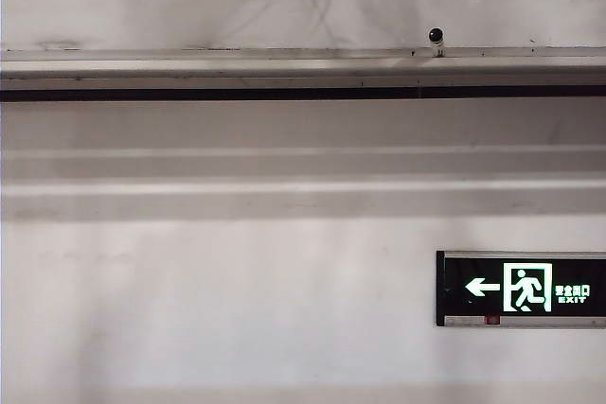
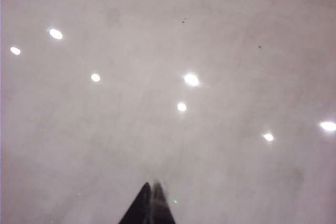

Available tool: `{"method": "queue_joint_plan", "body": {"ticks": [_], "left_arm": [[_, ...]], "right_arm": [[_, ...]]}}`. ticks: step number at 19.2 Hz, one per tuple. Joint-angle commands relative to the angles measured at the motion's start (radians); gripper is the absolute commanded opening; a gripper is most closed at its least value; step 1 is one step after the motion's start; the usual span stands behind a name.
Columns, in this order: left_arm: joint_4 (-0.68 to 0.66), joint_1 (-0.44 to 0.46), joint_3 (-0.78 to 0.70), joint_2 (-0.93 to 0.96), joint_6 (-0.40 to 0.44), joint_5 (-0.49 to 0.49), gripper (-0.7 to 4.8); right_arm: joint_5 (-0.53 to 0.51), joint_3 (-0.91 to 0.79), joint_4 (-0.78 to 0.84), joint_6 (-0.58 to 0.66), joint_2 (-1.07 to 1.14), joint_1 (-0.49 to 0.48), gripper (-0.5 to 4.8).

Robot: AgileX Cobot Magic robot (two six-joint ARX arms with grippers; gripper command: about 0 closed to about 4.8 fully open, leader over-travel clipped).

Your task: Wipe the whiteboard clean using the black magnetic whiteboard eraser attached to the whiteboard.

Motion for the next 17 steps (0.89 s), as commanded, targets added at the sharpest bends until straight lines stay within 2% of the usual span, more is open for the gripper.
{"method": "queue_joint_plan", "body": {"ticks": [1,4,5,8,9,11,14,17], "left_arm": [[0.012,-0.002,0.004,0.011,-0.005,-0.002,4.79],[0.014,-0.002,0.004,0.012,0.0,-0.007,4.64],[0.012,-0.002,0.004,0.012,0.003,-0.021,4.22],[0.007,-0.002,0.004,0.012,0.014,-0.026,3.69],[0.007,-0.002,0.004,0.012,0.035,-0.027,3.31],[0.0,-0.002,0.004,0.012,0.056,-0.025,2.98],[0.0,-0.002,0.004,0.01,0.083,-0.025,2.98],[-0.047,-0.002,0.04,0.01,0.089,-0.037,2.34]], "right_arm": [[0.002,0.003,-0.006,0.002,-0.008,0.0,-0.01],[0.002,0.003,-0.011,0.002,-0.008,0.0,-0.01],[0.002,0.003,-0.012,0.002,-0.008,0.0,-0.01],[0.002,0.003,-0.015,0.002,-0.008,0.0,-0.01],[0.002,0.003,-0.015,0.002,-0.008,0.0,-0.01],[0.002,0.003,-0.015,0.001,-0.013,0.0,-0.01],[0.002,0.003,-0.016,0.002,-0.015,0.0,-0.01],[0.002,0.003,-0.016,0.002,-0.016,0.0,-0.01]]}}
